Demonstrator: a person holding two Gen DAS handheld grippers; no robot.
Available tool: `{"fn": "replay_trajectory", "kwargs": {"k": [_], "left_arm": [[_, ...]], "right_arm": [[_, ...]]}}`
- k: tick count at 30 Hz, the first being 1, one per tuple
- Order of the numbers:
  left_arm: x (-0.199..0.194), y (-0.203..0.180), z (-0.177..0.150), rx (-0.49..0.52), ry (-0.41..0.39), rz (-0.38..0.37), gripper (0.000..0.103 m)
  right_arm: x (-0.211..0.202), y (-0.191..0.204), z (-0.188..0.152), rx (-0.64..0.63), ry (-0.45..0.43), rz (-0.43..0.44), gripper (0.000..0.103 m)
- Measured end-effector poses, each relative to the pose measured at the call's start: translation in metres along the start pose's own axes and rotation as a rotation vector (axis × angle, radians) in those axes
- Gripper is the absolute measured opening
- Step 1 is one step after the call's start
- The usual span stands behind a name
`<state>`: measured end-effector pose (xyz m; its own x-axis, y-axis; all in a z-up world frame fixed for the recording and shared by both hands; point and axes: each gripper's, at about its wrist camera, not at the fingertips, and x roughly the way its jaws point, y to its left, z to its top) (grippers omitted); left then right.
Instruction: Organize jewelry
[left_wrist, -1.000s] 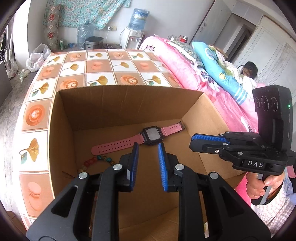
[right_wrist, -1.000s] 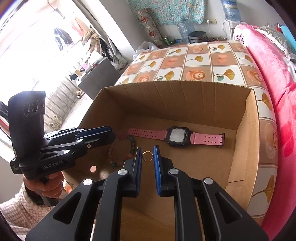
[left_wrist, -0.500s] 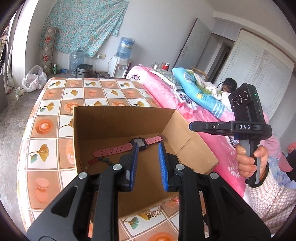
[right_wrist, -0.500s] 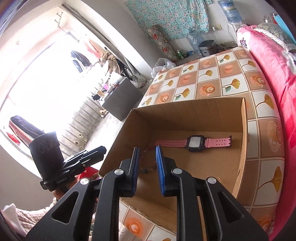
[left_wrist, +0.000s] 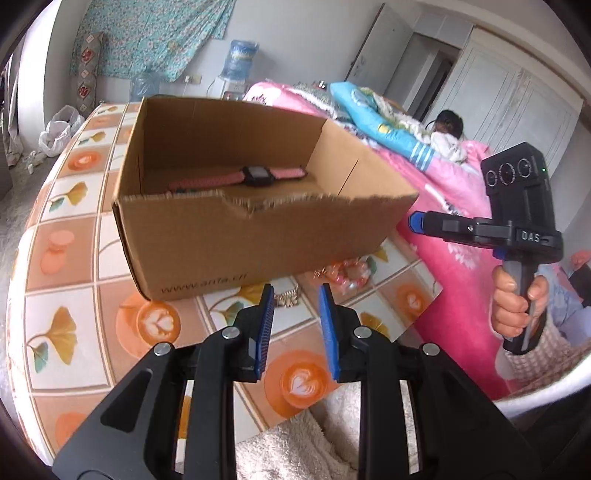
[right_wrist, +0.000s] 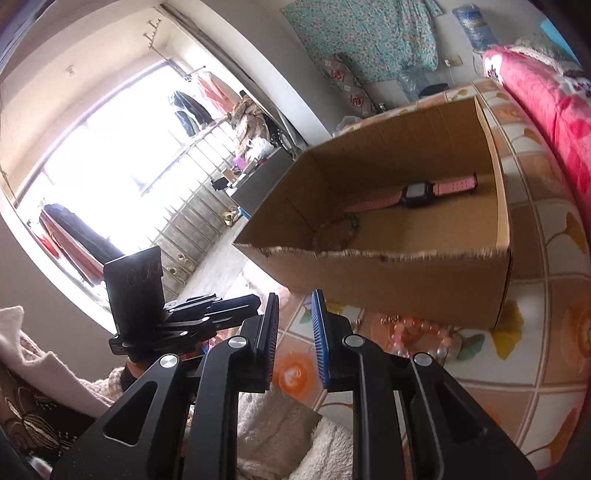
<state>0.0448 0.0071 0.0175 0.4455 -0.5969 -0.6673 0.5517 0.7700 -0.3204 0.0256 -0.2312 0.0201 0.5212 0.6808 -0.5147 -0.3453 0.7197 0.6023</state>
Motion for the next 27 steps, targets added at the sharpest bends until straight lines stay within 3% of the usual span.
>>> {"fn": "replay_trajectory", "kwargs": {"k": [3, 7, 13, 22, 25, 27], "left_arm": [[0.022, -0.009, -0.008, 0.065, 0.026, 0.076, 0.023], [0.040, -0.014, -0.012, 0.120, 0.015, 0.109, 0.023], [0.066, -0.013, -0.014, 0.180, 0.054, 0.195, 0.023], [0.077, -0.016, -0.010, 0.226, 0.063, 0.206, 0.022], [0.081, -0.025, -0.010, 0.296, 0.079, 0.203, 0.012], [0.081, -0.027, -0.009, 0.301, 0.084, 0.197, 0.012]], "right_arm": [[0.025, -0.015, -0.023, 0.071, 0.056, -0.082, 0.019], [0.045, -0.024, -0.030, 0.086, 0.073, -0.176, 0.019], [0.060, -0.021, -0.019, 0.042, 0.065, -0.186, 0.019], [0.066, -0.028, -0.017, 0.061, 0.073, -0.180, 0.019], [0.067, -0.030, -0.019, 0.062, 0.078, -0.185, 0.019], [0.069, -0.029, -0.018, 0.060, 0.079, -0.188, 0.019]]}}
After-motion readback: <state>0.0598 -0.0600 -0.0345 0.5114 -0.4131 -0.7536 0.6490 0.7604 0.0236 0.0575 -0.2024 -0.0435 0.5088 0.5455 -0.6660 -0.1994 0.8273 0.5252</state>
